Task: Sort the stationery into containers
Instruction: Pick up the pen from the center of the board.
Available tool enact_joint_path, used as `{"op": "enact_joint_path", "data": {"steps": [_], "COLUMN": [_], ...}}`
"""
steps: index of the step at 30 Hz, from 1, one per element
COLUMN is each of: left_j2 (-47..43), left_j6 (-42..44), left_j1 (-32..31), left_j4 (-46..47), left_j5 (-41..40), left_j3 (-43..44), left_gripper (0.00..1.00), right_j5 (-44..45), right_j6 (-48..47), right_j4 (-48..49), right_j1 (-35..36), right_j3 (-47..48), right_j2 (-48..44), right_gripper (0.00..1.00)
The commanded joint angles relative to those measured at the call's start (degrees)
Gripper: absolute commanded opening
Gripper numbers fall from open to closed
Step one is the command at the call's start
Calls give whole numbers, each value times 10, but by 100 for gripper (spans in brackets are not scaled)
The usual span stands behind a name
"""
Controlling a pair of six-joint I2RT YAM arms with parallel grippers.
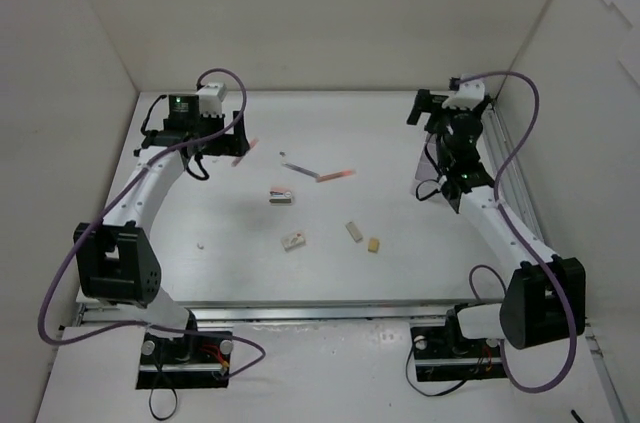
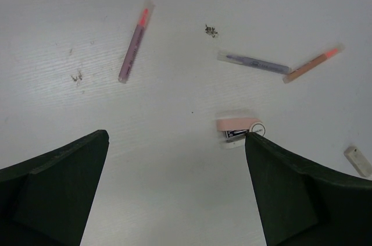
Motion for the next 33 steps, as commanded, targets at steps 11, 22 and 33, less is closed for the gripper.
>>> {"op": "enact_joint_path", "data": {"steps": [11,22,33], "left_j2": [77,42,38], "left_j6": [31,25,18], "left_j1": [26,26,26], "left_j4": [10,5,26], "left_j5": [119,83,87], "left_j3": [54,8,-31], "left_gripper": [100,100,100], "right_j5": [-269,-283,-250], "right_j6": [-160,-360,-416], "right_j4": [-591,-793,-823], "right_j1": [164,183,202], "right_j3": [382,577,645], "right_j2": [260,502,579], "right_gripper": [98,97,98]}}
